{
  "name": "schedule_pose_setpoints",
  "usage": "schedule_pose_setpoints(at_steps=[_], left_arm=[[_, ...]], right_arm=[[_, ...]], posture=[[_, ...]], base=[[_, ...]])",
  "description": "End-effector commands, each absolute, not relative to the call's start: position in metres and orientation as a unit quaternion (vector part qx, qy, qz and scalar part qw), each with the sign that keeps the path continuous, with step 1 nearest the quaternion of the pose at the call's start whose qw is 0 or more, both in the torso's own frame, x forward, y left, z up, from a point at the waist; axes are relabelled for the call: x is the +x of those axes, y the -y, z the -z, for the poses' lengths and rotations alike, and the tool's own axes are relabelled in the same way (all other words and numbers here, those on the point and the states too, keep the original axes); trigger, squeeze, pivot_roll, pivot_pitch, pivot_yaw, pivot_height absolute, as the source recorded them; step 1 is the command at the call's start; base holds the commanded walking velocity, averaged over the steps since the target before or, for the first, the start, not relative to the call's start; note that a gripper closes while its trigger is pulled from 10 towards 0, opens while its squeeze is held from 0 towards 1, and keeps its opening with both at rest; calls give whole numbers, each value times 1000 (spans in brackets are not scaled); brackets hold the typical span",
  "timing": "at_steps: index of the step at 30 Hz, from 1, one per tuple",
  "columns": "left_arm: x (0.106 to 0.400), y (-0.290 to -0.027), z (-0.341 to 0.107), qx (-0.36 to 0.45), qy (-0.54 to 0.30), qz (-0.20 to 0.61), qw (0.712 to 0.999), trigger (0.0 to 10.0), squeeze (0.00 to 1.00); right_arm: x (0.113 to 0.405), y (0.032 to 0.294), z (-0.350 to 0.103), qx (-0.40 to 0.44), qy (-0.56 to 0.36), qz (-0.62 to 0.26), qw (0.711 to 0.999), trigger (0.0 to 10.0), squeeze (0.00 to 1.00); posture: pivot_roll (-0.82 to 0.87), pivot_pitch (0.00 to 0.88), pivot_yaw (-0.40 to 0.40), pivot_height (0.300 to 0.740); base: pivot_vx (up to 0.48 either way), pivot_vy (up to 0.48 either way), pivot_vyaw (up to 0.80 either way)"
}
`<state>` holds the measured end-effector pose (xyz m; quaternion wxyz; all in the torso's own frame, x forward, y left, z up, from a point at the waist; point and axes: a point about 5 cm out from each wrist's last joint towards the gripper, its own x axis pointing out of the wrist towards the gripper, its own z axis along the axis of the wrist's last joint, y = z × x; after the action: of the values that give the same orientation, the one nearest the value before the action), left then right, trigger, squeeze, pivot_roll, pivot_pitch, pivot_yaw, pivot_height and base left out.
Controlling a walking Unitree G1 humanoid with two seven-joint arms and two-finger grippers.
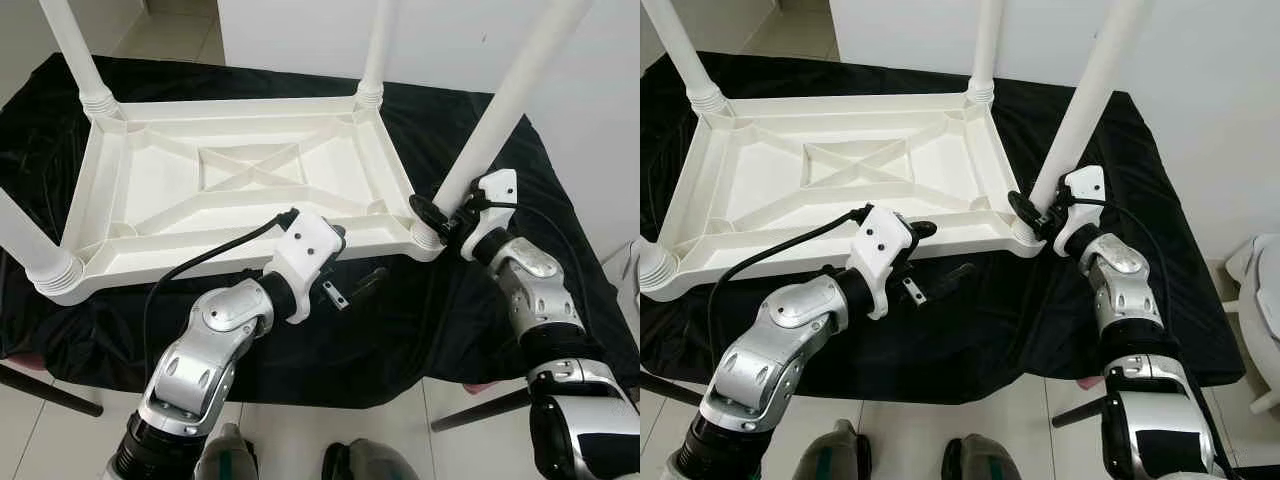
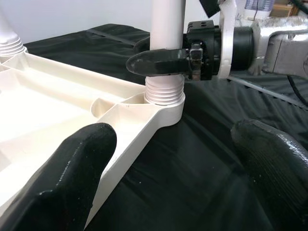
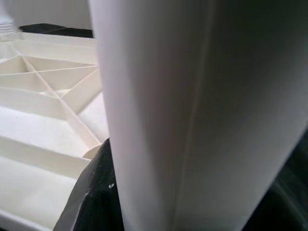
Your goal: Building children table
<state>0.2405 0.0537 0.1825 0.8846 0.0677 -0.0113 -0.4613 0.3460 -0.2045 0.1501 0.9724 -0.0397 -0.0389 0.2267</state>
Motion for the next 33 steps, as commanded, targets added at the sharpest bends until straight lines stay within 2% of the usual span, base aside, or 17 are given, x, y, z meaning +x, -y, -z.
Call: schedule_pose_setpoints(at_steps=[1, 12, 18, 20, 22, 26, 33], left_arm=[[238, -52, -183, 68, 11, 466, 882, 10000, 0], [235, -51, -181, 67, 9, 469, 881, 10000, 0], [235, -50, -181, 67, 8, 471, 879, 10000, 0], [235, -50, -181, 67, 8, 471, 879, 10000, 0], [235, -50, -180, 67, 8, 472, 879, 10000, 0], [235, -49, -180, 67, 8, 473, 879, 10000, 0], [234, -49, -180, 66, 8, 472, 879, 10000, 0]], right_arm=[[344, 206, -140, -31, 20, -200, 979, 10000, 0], [337, 188, -138, 4, 33, -79, 996, 10000, 0], [324, 169, -137, 22, 16, 47, 999, 10000, 0], [324, 169, -137, 22, 16, 47, 999, 10000, 0], [316, 164, -139, 38, 12, 106, 994, 10000, 0], [308, 157, -140, 48, 9, 139, 989, 10000, 0], [302, 149, -139, 41, -11, 127, 991, 10000, 0]], posture=[[16, 27, -49, 740], [19, 18, -54, 740], [17, 7, -56, 740], [17, 7, -56, 740], [16, 5, -57, 740], [20, 1, -64, 740], [17, 0, -66, 740]], base=[[0, 0, 0], [0, 0, 0], [0, 0, 0], [0, 0, 0], [0, 0, 0], [0, 0, 0], [0, 0, 0]])
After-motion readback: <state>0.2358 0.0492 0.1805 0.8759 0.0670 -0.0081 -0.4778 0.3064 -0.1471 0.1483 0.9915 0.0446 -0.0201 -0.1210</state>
